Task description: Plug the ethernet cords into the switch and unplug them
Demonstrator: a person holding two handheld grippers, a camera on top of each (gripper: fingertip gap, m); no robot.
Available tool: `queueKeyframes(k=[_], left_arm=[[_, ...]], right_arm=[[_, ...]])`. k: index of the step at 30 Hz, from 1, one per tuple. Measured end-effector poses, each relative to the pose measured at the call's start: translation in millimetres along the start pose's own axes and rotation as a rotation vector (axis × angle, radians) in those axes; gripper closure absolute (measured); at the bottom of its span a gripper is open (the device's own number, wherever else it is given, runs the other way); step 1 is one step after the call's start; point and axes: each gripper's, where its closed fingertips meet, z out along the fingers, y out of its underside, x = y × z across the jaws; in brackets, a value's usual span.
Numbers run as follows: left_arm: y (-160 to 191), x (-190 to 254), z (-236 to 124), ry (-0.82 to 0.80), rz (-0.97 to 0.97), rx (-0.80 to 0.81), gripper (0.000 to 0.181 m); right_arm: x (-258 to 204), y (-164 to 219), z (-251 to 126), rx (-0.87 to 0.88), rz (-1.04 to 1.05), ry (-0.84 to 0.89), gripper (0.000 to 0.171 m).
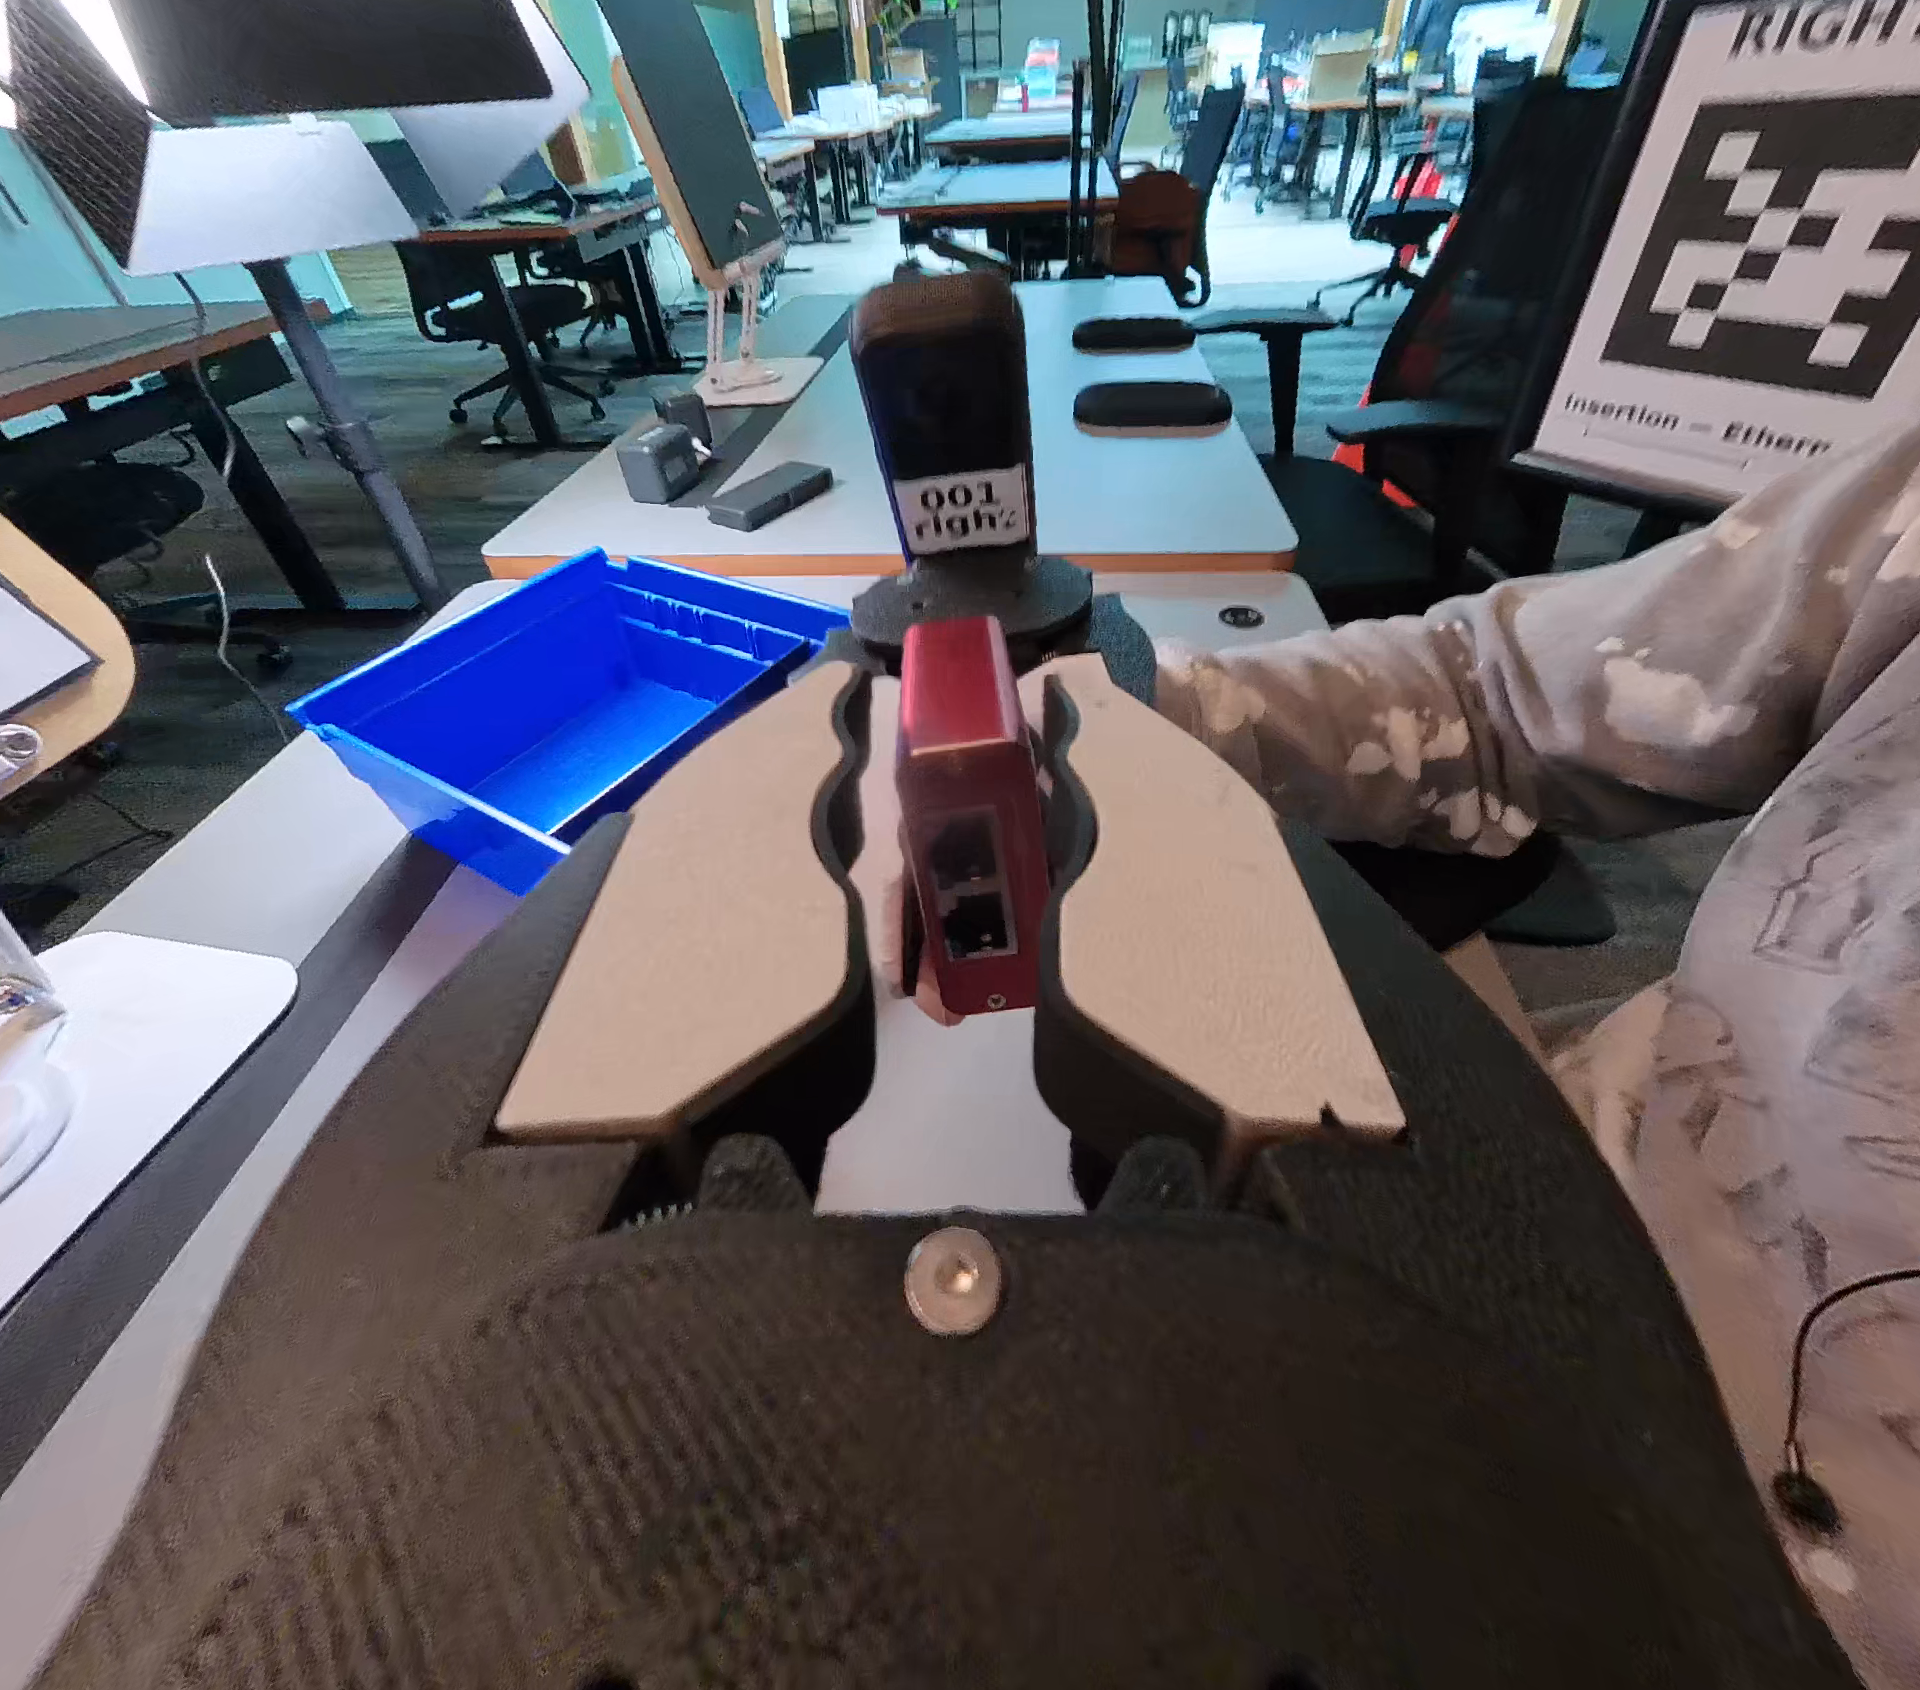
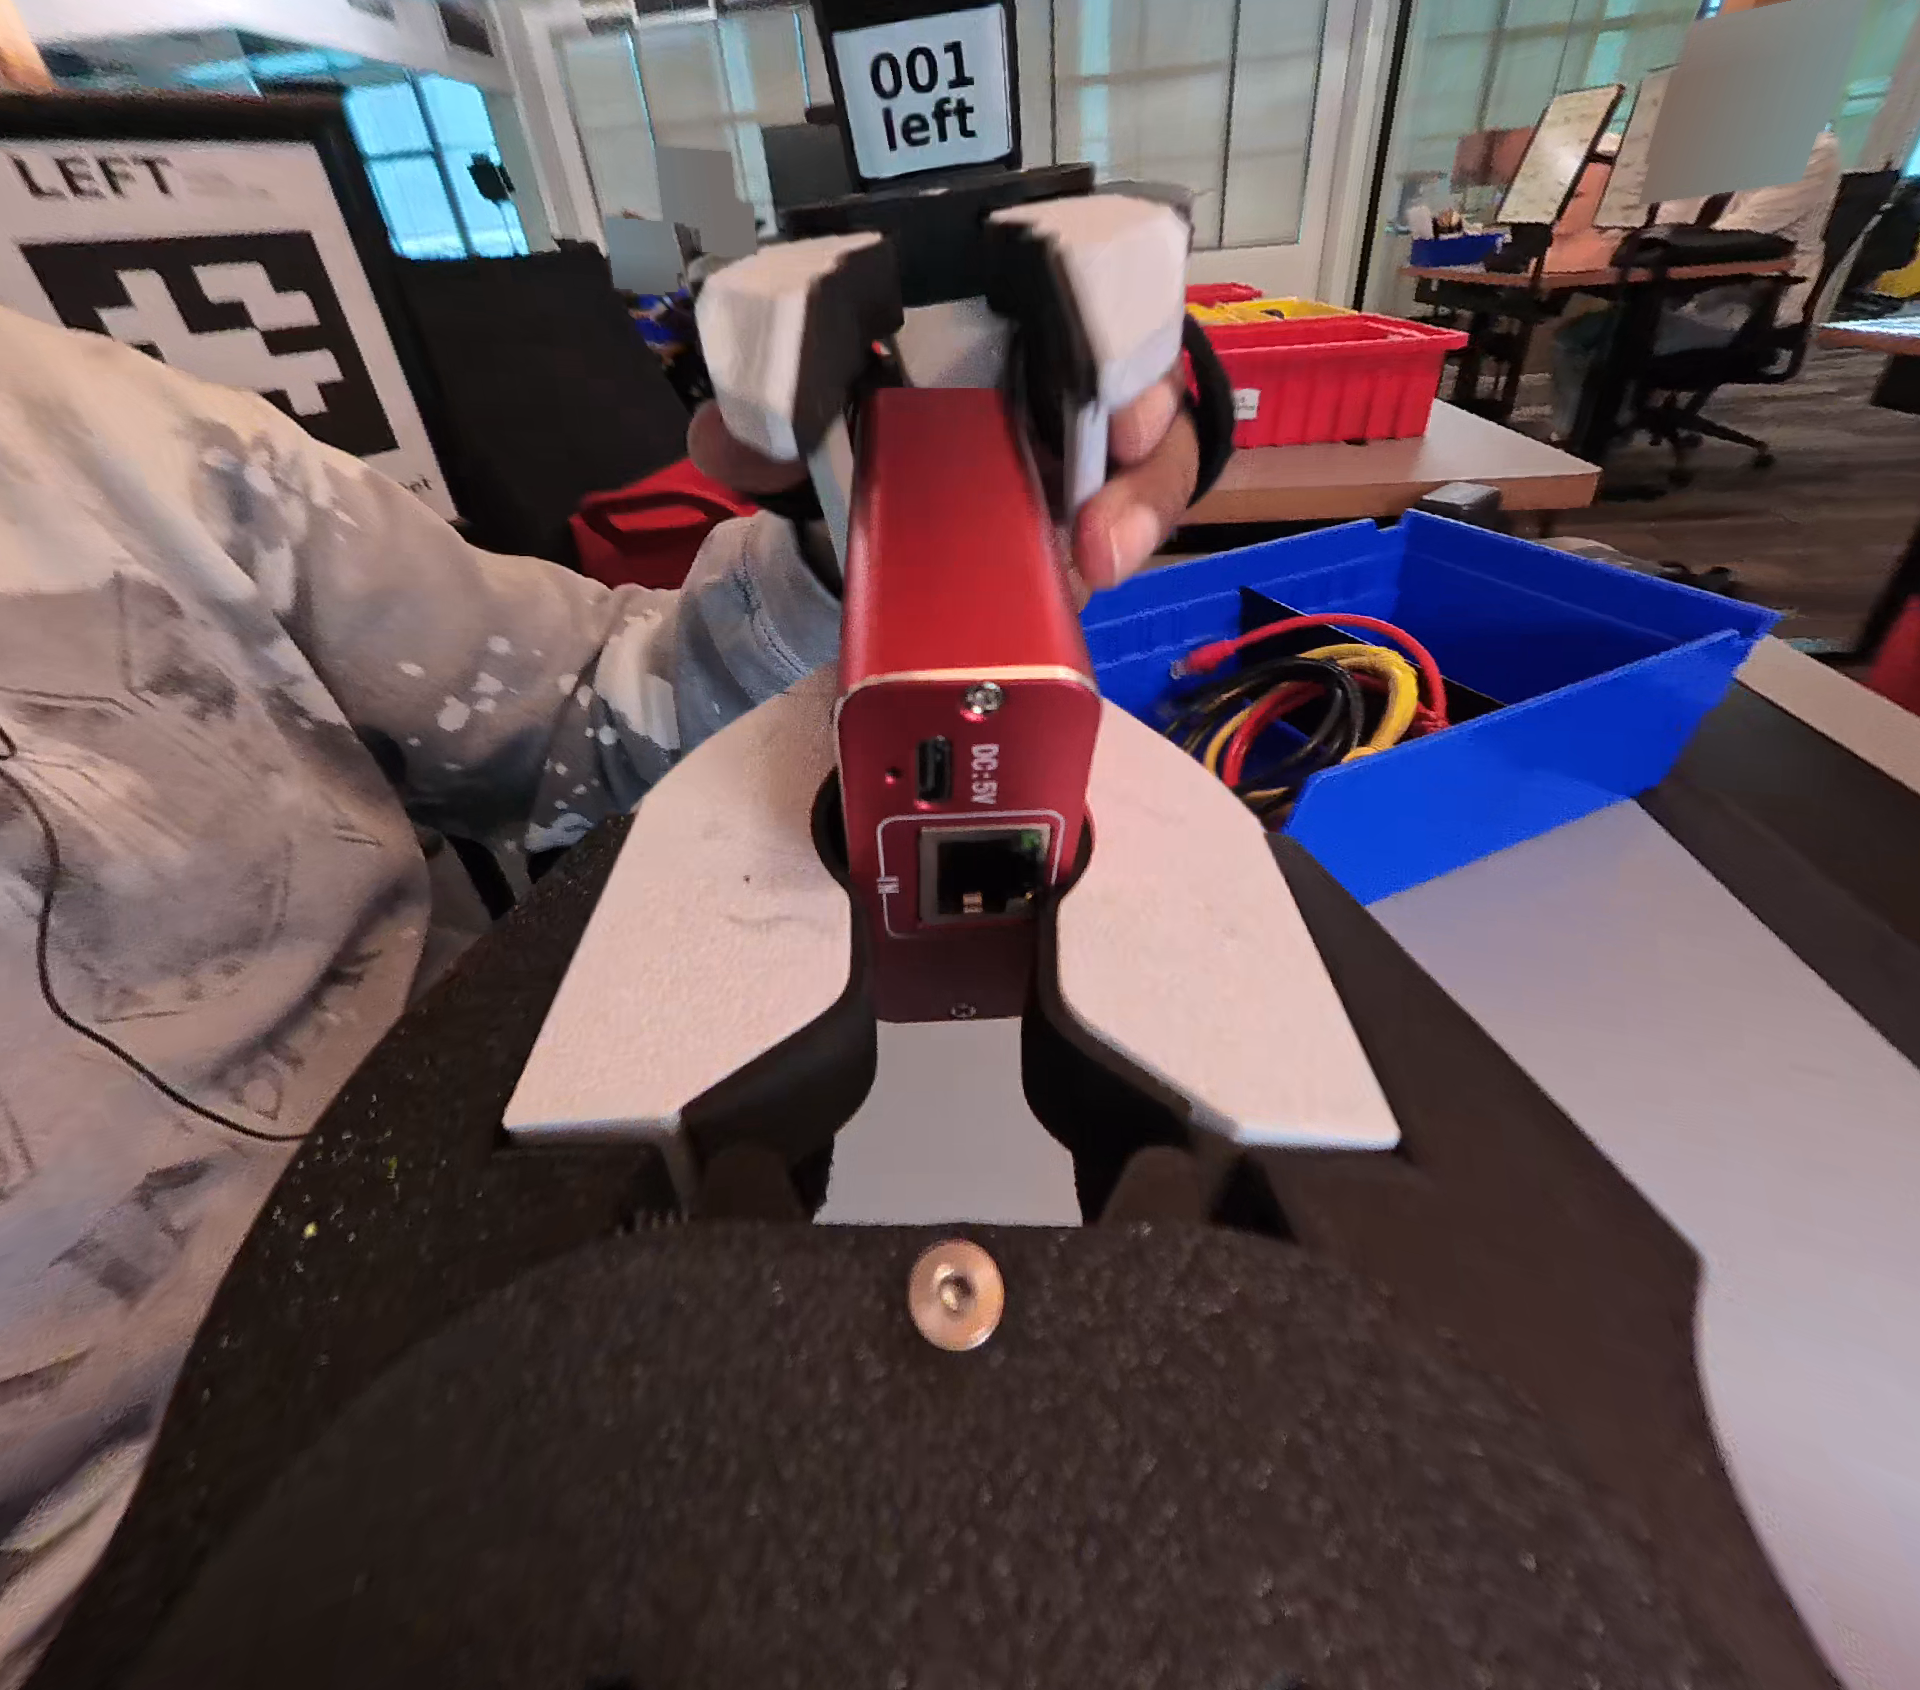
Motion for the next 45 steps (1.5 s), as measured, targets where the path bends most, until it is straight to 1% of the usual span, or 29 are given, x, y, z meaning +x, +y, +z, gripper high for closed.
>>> queueKeyframes(k=[3,6,8,10,12,14,17,19,22,25,31,34,36,40,45], left_arm=[[-13,-12,-21,-0.054,-0.007,0.033,0.140],[-23,-34,-55,-0.168,0.007,0.033,0.138],[-22,-55,-84,-0.287,0.018,-0.017,0.136],[-13,-82,-115,-0.426,0.031,-0.099,0.138],[7,-107,-145,-0.519,0.019,-0.225,0.139],[37,-130,-170,-0.572,-0.006,-0.370,0.141],[90,-155,-194,-0.587,-0.037,-0.579,0.144],[123,-168,-203,-0.592,0.014,-0.708,0.146],[160,-183,-207,-0.587,0.126,-0.836,0.149],[182,-188,-202,-0.542,0.255,-0.898,0.151],[195,-174,-191,-0.464,0.556,-0.955,0.150],[202,-168,-188,-0.461,0.636,-0.944,0.150],[207,-167,-186,-0.462,0.688,-0.937,0.154],[208,-169,-178,-0.485,0.789,-0.919,0.155],[214,-174,-174,-0.494,0.855,-0.958,0.158]], right_arm=[[4,0,-3,0.010,0.005,0.011,0.141],[9,-4,-9,0.014,-0.010,0.045,0.142],[11,-8,-15,0.016,-0.026,0.076,0.142],[14,-13,-22,0.018,-0.038,0.106,0.142],[17,-15,-29,0.017,-0.042,0.126,0.142],[20,-17,-34,0.016,-0.048,0.149,0.142],[24,-20,-35,0.019,-0.052,0.160,0.142],[23,-21,-33,0.022,-0.052,0.156,0.142],[23,-18,-31,0.011,-0.054,0.159,0.142],[23,-14,-32,0.003,-0.052,0.160,0.142],[30,-16,-39,0.025,-0.033,0.171,0.142],[35,-16,-41,0.038,-0.016,0.177,0.142],[38,-15,-41,0.046,-0.004,0.179,0.142],[42,-12,-43,0.039,-0.003,0.189,0.142],[45,-14,-50,0.040,-0.009,0.200,0.142]])
